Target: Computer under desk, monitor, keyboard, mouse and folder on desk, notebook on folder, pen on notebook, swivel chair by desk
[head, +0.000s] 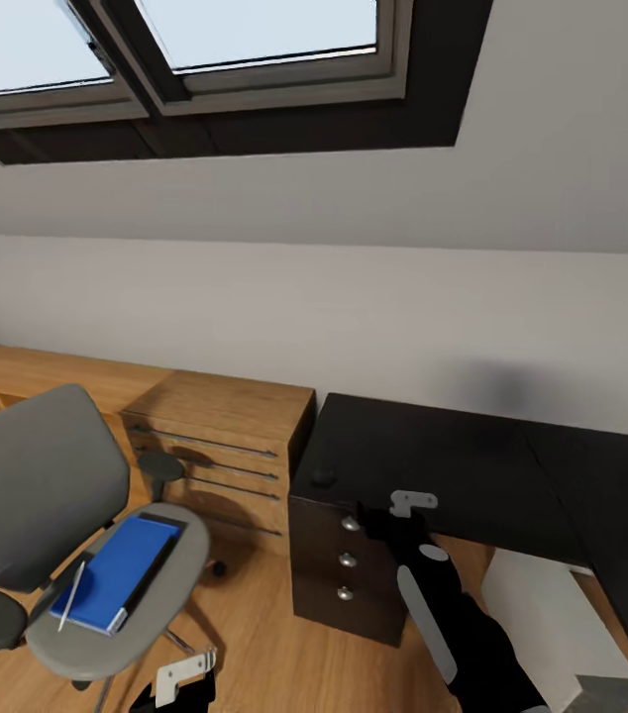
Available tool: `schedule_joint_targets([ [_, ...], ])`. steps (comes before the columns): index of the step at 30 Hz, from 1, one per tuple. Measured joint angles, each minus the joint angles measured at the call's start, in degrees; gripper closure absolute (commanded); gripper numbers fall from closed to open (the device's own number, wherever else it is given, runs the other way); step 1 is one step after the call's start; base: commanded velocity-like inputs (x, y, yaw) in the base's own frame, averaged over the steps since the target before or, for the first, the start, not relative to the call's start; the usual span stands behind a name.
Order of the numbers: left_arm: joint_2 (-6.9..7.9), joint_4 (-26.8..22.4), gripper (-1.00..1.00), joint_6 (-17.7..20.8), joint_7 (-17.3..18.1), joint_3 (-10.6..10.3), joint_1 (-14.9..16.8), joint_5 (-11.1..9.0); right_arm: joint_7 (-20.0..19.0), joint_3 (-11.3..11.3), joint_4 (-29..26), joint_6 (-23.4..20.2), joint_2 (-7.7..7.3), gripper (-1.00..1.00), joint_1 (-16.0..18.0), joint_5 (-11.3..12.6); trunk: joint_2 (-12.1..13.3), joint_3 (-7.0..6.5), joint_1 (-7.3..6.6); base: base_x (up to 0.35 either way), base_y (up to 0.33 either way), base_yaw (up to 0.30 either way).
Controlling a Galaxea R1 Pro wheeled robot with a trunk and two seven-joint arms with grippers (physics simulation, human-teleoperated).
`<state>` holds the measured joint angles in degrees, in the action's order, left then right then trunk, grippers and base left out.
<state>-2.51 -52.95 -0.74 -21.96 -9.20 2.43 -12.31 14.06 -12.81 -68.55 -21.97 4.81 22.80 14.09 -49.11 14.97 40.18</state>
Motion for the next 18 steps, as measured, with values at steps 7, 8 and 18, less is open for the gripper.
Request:
schedule_joint_targets([
  [7, -0.01, 0.00, -1.00, 0.02, 0.01, 0.03, 0.00, 0.04, 0.45, -0.02, 0.00, -0.01, 0.03, -1.00, 0.00, 0.05, 0.00, 0.63, 0.00, -0.314, 0.083, -0.002],
  [8, 0.00, 0.00, -1.00, 0.02, 0.00, 0.02, 0.00, 0.05, 0.48, -0.01, 0.00, -0.01, 0.04, -1.00, 0.00, 0.06, 0.00, 0.73, 0.00, -0.327, 0.103, -0.001],
  [18, 0.00, 0.00, -1.00, 0.06, 0.00, 0.01, 0.00, 0.09, 0.60, 0.01, -0.01, 0.05, 0.03, -1.00, 0.00, 0.09, 0.00, 1.60, 0.01, -0.331, 0.133, 0.000],
])
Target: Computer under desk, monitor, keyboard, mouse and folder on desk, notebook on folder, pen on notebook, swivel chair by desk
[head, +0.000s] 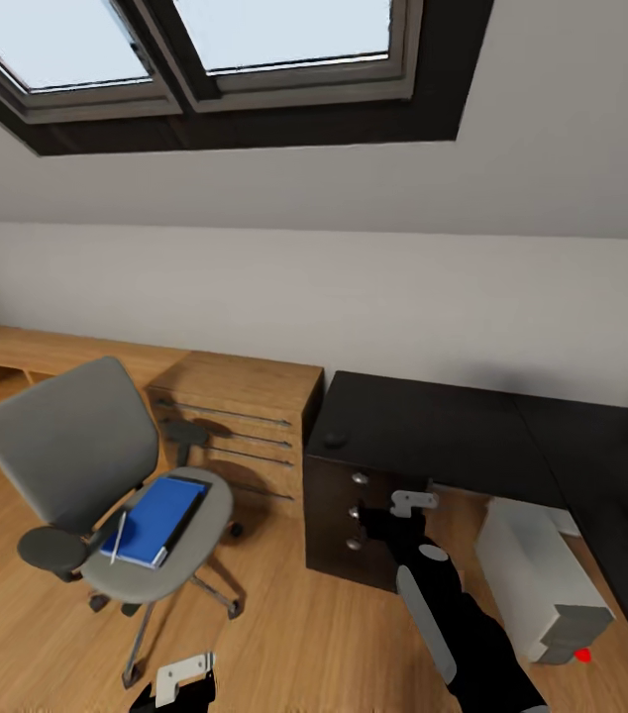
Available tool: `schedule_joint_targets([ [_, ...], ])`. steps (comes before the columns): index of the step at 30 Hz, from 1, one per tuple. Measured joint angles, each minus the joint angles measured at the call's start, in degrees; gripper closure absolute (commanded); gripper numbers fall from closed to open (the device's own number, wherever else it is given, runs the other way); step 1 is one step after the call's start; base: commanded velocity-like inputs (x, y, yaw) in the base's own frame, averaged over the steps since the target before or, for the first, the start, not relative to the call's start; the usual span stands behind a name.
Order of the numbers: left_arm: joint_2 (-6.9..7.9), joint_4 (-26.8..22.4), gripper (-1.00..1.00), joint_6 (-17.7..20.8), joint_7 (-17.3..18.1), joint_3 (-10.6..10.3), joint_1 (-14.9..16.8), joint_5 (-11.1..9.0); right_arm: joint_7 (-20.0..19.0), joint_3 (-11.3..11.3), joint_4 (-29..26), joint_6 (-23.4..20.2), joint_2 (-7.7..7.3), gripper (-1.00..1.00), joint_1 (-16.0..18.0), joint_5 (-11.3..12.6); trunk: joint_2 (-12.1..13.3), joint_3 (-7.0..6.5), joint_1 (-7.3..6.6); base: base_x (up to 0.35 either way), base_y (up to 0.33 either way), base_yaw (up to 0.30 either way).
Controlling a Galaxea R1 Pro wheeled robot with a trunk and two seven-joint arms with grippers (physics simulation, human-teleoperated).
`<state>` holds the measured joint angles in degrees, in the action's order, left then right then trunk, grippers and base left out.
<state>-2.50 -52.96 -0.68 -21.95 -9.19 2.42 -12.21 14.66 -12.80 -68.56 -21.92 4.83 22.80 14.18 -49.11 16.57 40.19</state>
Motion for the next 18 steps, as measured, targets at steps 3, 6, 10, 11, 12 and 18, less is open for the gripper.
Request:
schedule_joint_targets([
  [3, -0.01, 0.00, -1.00, 0.02, 0.00, 0.02, 0.00, 0.00, -0.01, -0.01, -0.05, 0.01, -0.05, -1.00, 0.00, 0.03, 0.00, 0.12, 0.00, -0.330, 0.157, 0.000],
  [6, 0.00, 0.00, -1.00, 0.10, 0.00, 0.00, 0.00, 0.00, 0.01, 0.00, -0.08, 0.02, -0.08, -1.00, 0.00, 0.00, 0.00, 0.16, 0.00, -0.327, 0.168, 0.000],
  [10, 0.00, 0.00, -1.00, 0.12, 0.00, -0.01, 0.00, 0.00, 0.01, 0.02, -0.07, 0.03, -0.13, -1.00, 0.00, -0.01, -0.01, 0.17, 0.00, -0.326, 0.171, 0.000],
  [11, 0.00, 0.00, -1.00, 0.12, 0.00, 0.02, 0.00, -0.01, 0.00, 0.02, -0.06, 0.03, -0.14, -1.00, 0.00, -0.01, 0.00, 0.17, 0.00, -0.326, 0.171, 0.000],
  [12, 0.00, 0.00, -1.00, 0.12, 0.00, 0.02, 0.00, -0.02, 0.00, 0.03, -0.05, 0.03, -0.15, -1.00, 0.00, -0.01, 0.00, 0.17, 0.00, -0.327, 0.160, -0.016],
  [18, 0.01, 0.03, -1.00, 0.12, 0.00, -0.02, 0.02, -0.07, 0.01, 0.09, 0.05, 0.16, -0.23, -1.00, -0.01, -0.05, -0.01, 0.02, 0.00, -0.330, 0.071, -0.149],
])
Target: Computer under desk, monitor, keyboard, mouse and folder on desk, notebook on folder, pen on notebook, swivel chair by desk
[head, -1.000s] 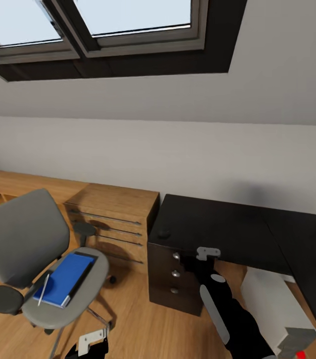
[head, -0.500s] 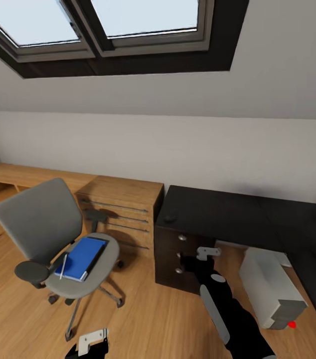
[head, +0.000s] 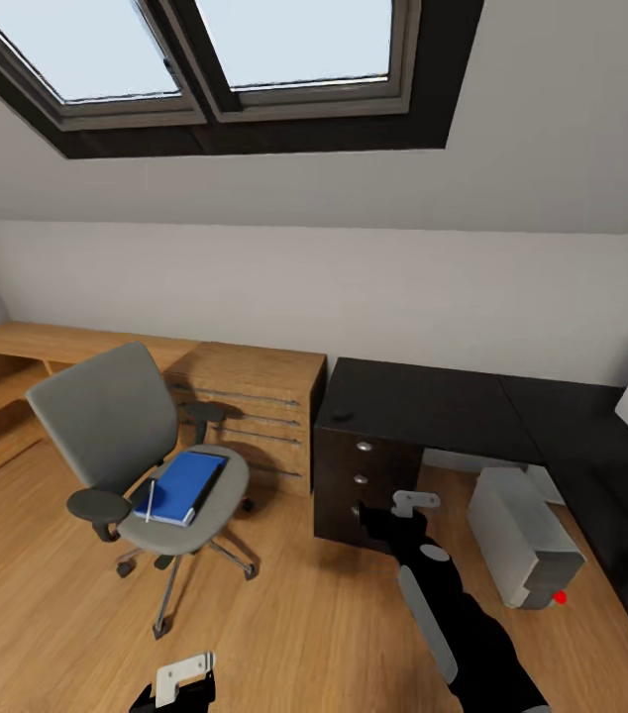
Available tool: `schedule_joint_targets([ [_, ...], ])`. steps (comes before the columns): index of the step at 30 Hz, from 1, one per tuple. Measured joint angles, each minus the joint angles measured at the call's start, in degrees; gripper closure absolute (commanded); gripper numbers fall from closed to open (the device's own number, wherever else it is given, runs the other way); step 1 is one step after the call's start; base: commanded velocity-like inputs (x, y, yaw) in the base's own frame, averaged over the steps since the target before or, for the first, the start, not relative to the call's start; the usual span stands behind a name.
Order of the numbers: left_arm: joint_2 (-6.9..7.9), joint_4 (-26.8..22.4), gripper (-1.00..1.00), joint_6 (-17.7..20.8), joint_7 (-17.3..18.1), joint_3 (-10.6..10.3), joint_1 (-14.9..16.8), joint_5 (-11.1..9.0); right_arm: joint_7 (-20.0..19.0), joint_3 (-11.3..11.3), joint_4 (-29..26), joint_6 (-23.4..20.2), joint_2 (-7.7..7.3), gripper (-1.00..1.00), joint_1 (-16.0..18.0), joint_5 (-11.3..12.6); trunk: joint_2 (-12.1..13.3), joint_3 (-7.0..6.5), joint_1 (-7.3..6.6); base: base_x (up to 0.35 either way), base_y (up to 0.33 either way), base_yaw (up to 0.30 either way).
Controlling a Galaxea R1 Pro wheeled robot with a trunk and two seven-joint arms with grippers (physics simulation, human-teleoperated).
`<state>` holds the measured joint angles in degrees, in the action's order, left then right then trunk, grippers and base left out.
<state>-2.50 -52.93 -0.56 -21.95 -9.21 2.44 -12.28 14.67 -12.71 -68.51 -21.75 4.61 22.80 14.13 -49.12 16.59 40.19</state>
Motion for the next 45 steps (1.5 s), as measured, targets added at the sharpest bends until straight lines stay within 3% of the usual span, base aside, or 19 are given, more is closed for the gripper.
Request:
schedule_joint_targets([
  [14, 0.00, 0.00, -1.00, 0.00, 0.00, 0.01, 0.00, -0.02, 0.04, 0.15, -0.02, 0.02, -0.01, -1.00, 0.00, 0.03, 0.00, -0.28, -0.01, -0.316, -0.093, -0.227],
  [45, 0.00, 0.01, -1.00, 0.01, 0.00, -0.01, 0.00, 0.08, 1.33, 0.19, -0.03, 0.77, 0.01, -1.00, 0.00, -0.13, 0.00, -0.36, -0.01, -0.256, -0.056, -0.046],
])
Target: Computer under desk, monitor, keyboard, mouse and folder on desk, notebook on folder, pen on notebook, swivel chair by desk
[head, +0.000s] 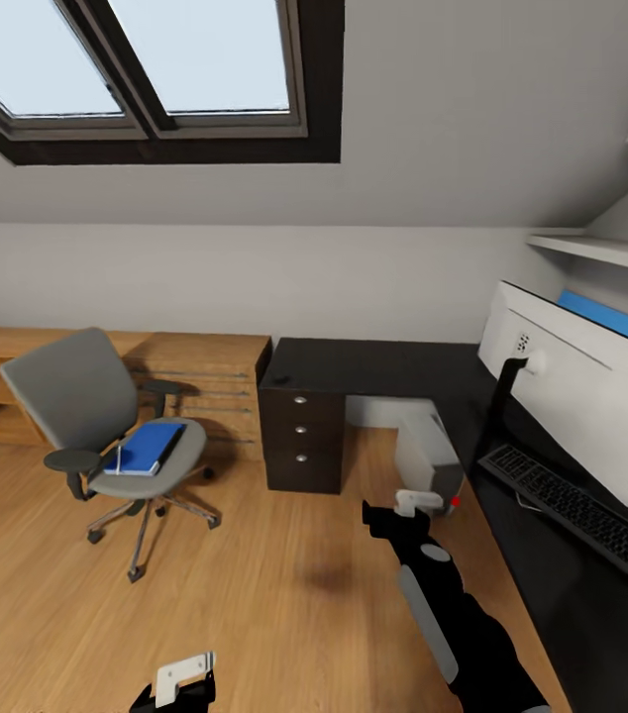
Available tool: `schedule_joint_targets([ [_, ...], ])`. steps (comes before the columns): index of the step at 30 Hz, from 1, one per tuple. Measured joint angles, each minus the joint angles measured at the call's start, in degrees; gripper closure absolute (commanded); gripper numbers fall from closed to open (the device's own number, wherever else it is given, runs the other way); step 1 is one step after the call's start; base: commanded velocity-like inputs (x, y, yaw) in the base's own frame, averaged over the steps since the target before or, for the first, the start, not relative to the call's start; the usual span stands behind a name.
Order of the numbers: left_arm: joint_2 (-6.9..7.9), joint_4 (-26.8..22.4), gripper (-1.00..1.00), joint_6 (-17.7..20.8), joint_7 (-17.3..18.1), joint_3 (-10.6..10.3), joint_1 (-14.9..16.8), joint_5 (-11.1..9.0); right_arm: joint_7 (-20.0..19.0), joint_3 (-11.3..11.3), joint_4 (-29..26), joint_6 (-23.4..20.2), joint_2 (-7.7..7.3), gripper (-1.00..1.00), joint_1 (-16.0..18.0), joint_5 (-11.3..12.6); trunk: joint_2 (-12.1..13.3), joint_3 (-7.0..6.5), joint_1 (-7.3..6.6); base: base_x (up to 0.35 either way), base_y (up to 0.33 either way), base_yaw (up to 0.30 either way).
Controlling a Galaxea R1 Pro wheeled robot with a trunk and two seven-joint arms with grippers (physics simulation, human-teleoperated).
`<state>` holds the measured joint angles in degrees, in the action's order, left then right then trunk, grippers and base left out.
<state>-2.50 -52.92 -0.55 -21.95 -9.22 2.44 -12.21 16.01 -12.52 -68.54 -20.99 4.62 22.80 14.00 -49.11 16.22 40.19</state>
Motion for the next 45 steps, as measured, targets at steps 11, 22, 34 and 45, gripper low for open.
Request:
schedule_joint_targets([
  [11, 0.08, 1.79, -1.00, -0.11, -0.13, 0.48, -0.01, -0.15, 0.12, 0.23, 0.06, 3.00, -0.10, -1.00, -0.05, 0.05, 0.00, -0.14, -0.03, -0.059, -0.312, -0.166],
  [22, 0.15, 2.49, -1.00, 0.01, -0.12, 0.55, -0.01, -0.25, 1.17, 0.18, 0.06, 4.61, -0.48, -1.00, -0.08, 0.15, 0.00, -0.14, -0.03, -0.001, -0.346, -0.004],
  [34, 0.29, 4.75, -1.00, 0.76, -0.08, 1.14, 0.00, -0.36, 3.14, 0.14, -0.25, 9.02, -0.51, -1.00, -0.78, 0.38, 0.00, -0.14, -0.03, 0.000, -0.347, 0.000],
  [45, 1.72, 4.95, -1.00, 1.48, -0.31, 1.96, 0.00, -0.53, 3.26, 0.19, -0.20, 9.18, -0.56, -1.00, -0.82, 0.27, 0.00, -0.14, -0.03, 0.000, -0.347, 0.000],
])
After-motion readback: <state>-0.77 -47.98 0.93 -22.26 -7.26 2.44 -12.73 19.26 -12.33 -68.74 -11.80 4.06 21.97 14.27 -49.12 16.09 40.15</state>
